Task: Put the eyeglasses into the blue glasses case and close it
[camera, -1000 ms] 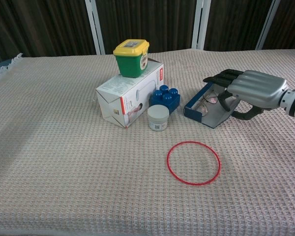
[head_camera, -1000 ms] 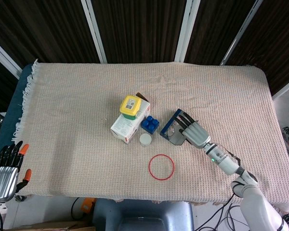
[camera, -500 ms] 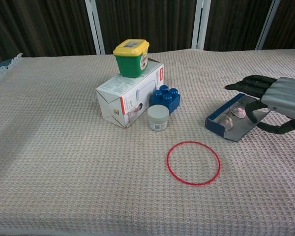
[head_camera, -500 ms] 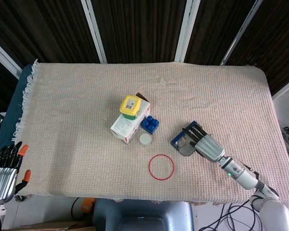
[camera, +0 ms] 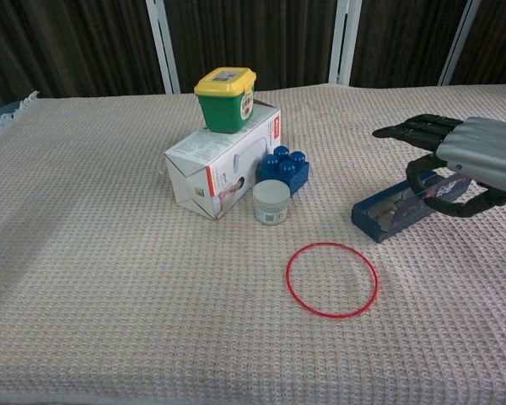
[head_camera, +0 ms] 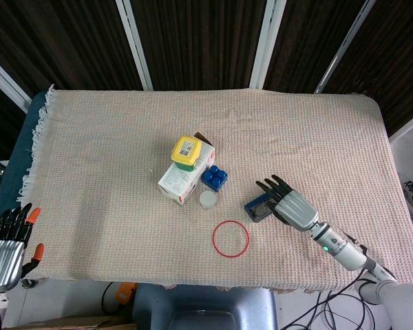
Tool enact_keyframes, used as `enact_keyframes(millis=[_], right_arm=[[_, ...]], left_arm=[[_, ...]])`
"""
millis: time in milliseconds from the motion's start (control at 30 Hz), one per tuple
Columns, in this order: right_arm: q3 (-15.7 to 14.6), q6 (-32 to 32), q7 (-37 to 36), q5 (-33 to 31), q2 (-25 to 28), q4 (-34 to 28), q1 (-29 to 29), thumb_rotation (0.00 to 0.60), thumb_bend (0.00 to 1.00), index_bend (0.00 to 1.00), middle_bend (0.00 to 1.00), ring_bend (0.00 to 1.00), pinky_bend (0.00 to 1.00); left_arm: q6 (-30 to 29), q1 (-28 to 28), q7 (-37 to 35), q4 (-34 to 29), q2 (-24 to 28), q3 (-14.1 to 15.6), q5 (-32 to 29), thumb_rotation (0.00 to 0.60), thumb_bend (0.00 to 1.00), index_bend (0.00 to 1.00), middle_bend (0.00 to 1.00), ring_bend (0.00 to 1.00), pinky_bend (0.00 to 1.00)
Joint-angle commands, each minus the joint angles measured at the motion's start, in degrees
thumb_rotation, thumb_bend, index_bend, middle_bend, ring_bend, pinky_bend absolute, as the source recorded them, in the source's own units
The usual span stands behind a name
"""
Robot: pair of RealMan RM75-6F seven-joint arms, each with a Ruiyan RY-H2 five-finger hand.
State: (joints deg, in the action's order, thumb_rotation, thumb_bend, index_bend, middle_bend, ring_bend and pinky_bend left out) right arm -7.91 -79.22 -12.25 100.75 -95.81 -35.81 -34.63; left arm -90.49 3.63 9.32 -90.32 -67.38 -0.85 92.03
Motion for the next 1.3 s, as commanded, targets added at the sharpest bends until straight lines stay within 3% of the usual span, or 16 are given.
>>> enact_keyframes(millis=[33,400,667,933,1000,1067,1133,1300], right_arm=[[0.9,1.8,1.5,-0.3,0.7,-2.0,-1.3,0.6,0.68,0.75,0.06,0.0,0.0],[2.8,7.7,4.0,-2.1,1.4,-6.0,-3.7,0.6,0.68,0.72,0.06,0.0,0.0],[5.1,12.5,4.4,-4.8,0.7,-6.4,-5.3,0.6,0.68,0.51,0.05,0.0,0.0],[7.7,15.6,5.1,-7.5,-0.1,-5.9,-6.9,0.6,0.67,0.41,0.01,0.0,0.0],[7.6,14.8,4.6,-7.3,0.6,-6.5,-6.6,0.6,0.59,0.39,0.01,0.0,0.0],[7.3,14.2,4.3,-7.0,1.6,-7.5,-6.3,0.6,0.39,0.36,0.0,0.0,0.0],[6.7,13.2,4.3,-6.3,3.3,-9.3,-5.8,0.6,0.3,0.34,0.0,0.0,0.0],[4.3,12.4,4.9,-4.2,9.0,-15.1,-4.9,0.6,0.27,0.32,0.0,0.0,0.0]], left_arm=[[-0.1,-0.1,-0.1,0.0,0.1,0.0,0.0,0.6,0.41,0.0,0.0,0.0,0.05],[-0.4,-0.3,-0.4,-0.1,0.2,0.0,-0.1,0.6,0.41,0.0,0.0,0.0,0.04],[-0.1,-0.2,-0.1,-0.2,0.2,0.0,0.1,0.6,0.41,0.0,0.0,0.0,0.05],[-0.3,-0.3,-0.1,-0.1,0.2,0.0,0.2,0.6,0.41,0.0,0.0,0.0,0.04],[-0.5,-0.4,-0.4,0.0,0.2,0.0,0.3,0.6,0.41,0.0,0.0,0.0,0.05],[-0.6,-0.4,-0.5,0.0,0.2,-0.1,0.3,0.6,0.41,0.0,0.0,0.0,0.05],[-0.4,-0.3,-0.6,0.1,0.2,-0.1,0.2,0.6,0.41,0.0,0.0,0.0,0.05],[-0.3,-0.3,-0.3,0.0,0.1,0.0,0.4,0.6,0.41,0.0,0.0,0.0,0.04]])
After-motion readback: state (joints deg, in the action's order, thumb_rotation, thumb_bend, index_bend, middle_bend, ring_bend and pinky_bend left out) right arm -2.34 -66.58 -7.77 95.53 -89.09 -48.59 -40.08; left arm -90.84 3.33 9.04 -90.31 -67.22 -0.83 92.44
